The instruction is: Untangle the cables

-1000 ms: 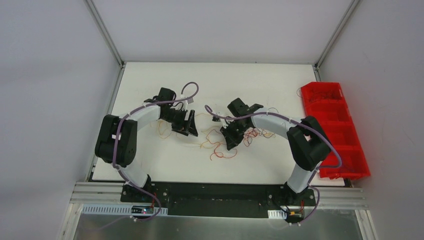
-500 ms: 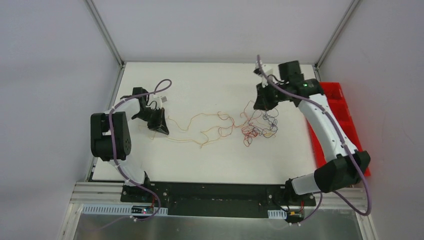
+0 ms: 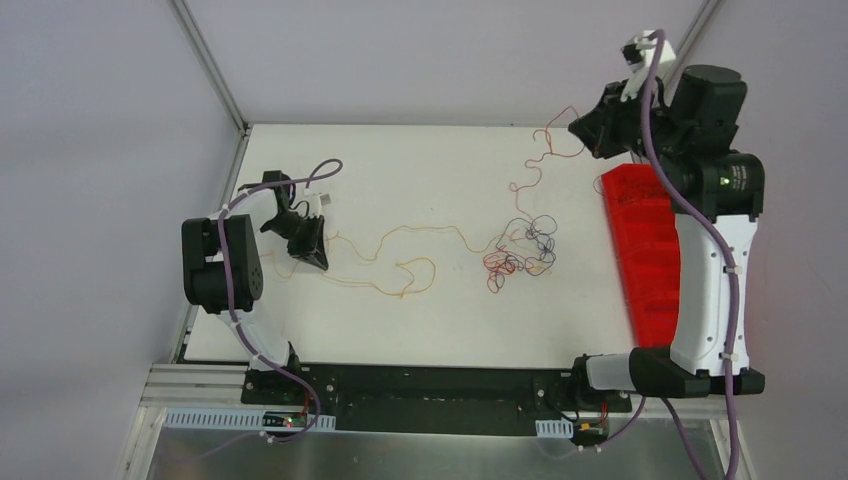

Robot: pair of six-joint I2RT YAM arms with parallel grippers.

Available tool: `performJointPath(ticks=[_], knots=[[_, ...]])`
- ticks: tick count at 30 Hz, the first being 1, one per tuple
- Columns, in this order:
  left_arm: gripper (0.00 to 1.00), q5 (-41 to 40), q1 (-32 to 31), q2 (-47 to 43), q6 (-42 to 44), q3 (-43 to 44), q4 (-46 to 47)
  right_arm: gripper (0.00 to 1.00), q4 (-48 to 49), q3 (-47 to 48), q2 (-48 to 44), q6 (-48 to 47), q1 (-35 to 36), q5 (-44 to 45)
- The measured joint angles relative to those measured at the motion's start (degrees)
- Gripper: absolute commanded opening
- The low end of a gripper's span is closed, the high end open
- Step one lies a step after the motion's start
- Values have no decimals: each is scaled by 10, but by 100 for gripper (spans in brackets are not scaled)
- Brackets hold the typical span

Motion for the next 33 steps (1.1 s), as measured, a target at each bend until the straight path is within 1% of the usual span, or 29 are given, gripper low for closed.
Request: performJointPath(ticks=[6,9,11,13,16,19,20,25,33], knots=[[0,0,0,2,4,15,-6,0,7,124,12,33,-36,34],[1,1,0,2,3,21,-10,0,11,155,12,31,-49,75],[18,5,0,2,3,26,-11,0,11,158,12,27,-55,106],[43,10,0,2,3,32,-12,0,7,158,14,20,-65,142],[72,20,0,2,3,45,-17,0,-3,148,18,10,-80,199],[95,22,0,1,-1,61,-25,0,-18,137,24,4,-101,241],[99,23,0,1,-3,66,-27,0,-23,136,27,4,-108,250],[99,32,0,-9,-6,107,-45,0,-43,134,37,5,-159,284],[99,37,0,-16,-6,175,-73,0,-55,110,29,6,-246,292]])
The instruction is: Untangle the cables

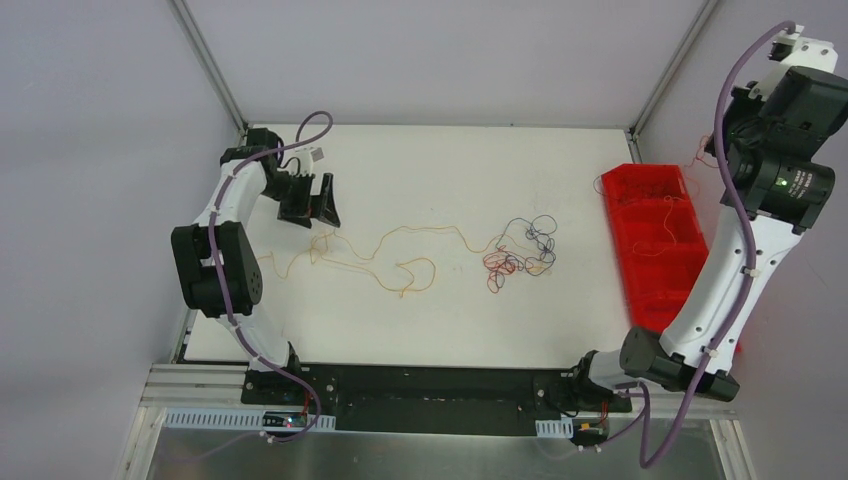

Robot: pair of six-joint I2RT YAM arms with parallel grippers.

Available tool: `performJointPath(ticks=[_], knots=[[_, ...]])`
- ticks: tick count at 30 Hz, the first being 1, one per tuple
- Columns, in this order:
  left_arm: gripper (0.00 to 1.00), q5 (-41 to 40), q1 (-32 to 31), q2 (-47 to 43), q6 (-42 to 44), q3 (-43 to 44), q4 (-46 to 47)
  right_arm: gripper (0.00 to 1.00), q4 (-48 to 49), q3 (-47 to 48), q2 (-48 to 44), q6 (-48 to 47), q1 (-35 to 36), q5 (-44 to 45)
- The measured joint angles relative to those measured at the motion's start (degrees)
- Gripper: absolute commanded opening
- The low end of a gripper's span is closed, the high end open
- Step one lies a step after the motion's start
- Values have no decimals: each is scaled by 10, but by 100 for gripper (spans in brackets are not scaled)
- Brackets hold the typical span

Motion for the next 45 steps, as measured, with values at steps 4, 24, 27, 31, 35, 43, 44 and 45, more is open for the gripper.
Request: performJointPath(ticks=[4,24,27,31,35,43,44,45], knots=[[99,4,0,1,-1,31,-19,0,1,-30,-6,0,-44,-12],[99,8,-20,27,-23,86,-44,0,48,59,98,0,-109,-103],[99,7,-23,33,-24,94,-44,0,66,34,99,0,-114,-109],[99,1,-24,34,-25,98,-44,0,95,-44,87,-7,-126,-113],[99,-5,-24,35,-25,99,-45,0,117,-137,65,-21,-136,-112],[99,-7,-25,56,-25,121,-54,0,162,-275,16,-56,-144,-109],[99,-7,-26,57,-25,123,-55,0,165,-285,14,-59,-144,-109],[99,-7,-27,59,-25,125,-57,0,167,-293,14,-61,-144,-111]])
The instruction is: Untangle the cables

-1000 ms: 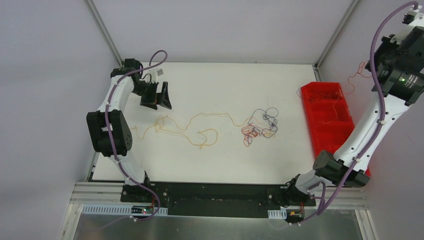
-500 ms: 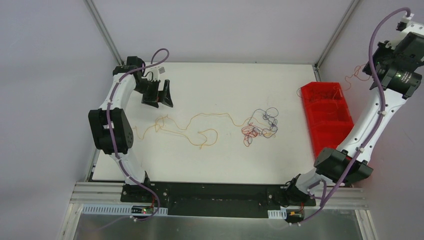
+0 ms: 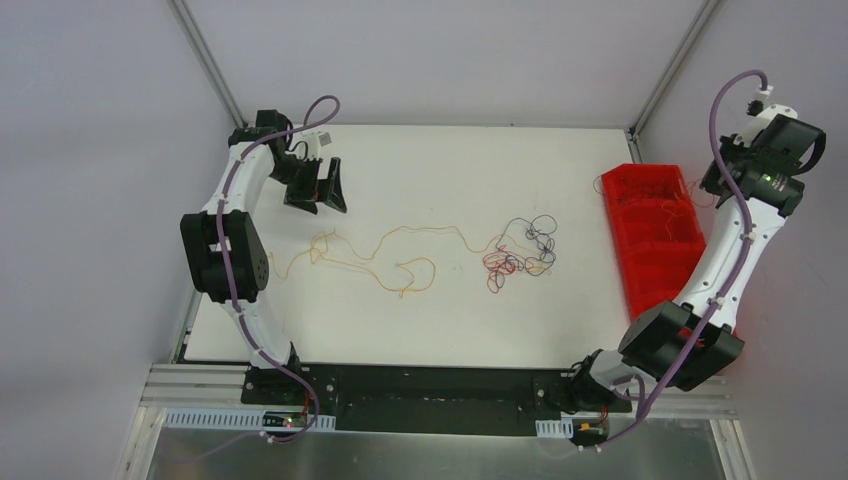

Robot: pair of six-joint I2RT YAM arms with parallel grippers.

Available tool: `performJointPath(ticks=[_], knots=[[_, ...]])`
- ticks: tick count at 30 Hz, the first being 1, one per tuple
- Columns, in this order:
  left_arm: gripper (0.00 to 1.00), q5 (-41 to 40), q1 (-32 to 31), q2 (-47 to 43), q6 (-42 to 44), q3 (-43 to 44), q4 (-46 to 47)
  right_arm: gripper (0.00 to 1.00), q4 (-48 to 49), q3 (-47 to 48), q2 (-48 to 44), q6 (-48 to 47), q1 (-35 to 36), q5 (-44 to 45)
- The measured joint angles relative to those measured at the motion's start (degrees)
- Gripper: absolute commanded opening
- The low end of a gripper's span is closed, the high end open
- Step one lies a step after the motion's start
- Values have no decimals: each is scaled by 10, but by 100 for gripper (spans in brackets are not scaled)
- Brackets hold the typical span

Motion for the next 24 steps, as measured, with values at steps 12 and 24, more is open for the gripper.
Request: performJointPath(ticks=[12,24], knots=[[99,-1,-8,1,1,2,-10,0,14,-68,19,-8,48,4],[99,-14,-8,1,3,2,-13,32,34,-121,55,-23,80,81]])
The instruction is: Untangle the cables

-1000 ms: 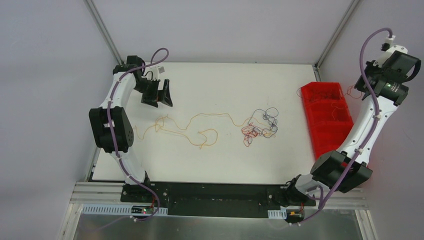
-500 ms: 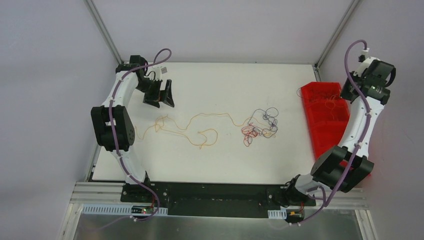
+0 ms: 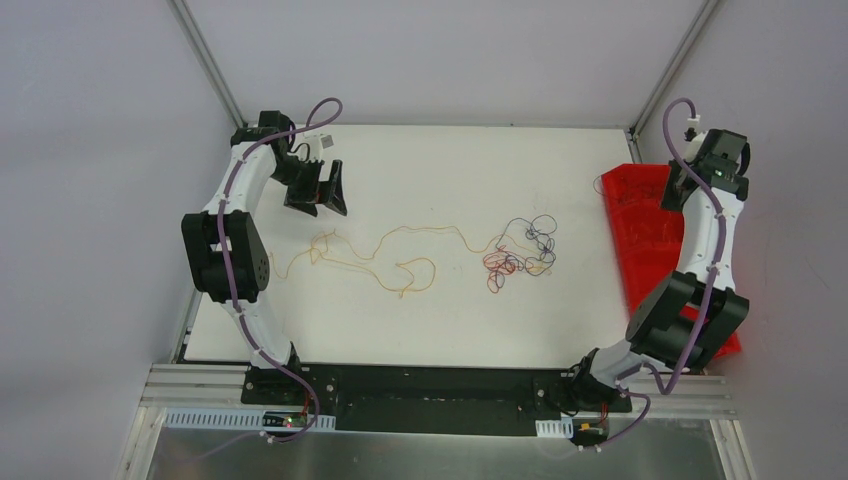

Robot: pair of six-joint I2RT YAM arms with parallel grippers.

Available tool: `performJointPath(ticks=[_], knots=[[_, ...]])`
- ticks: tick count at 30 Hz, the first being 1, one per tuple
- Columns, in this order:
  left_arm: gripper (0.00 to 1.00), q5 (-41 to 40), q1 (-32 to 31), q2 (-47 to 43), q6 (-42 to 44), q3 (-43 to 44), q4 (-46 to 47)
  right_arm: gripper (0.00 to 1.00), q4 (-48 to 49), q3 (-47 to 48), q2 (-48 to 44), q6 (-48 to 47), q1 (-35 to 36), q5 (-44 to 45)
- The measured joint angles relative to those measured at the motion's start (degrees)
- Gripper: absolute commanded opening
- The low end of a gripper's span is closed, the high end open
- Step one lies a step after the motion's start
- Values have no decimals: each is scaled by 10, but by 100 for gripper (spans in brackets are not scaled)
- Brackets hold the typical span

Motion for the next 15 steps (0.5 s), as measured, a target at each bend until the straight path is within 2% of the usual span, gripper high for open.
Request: performJointPath(ticks=[6,9,12,15], knots=[[99,0,0,0,3,0,-2,45,4,-2,6,-8,3,22],[99,0,0,-1,14,0,-5,56,-5,3,5,-4,5,-1],[95,12,0,-6,33,-3,-4,65,-35,14,-4,5,19,-74],[89,52,0,-25,50,-22,-6,65,-81,16,-29,8,71,-171]])
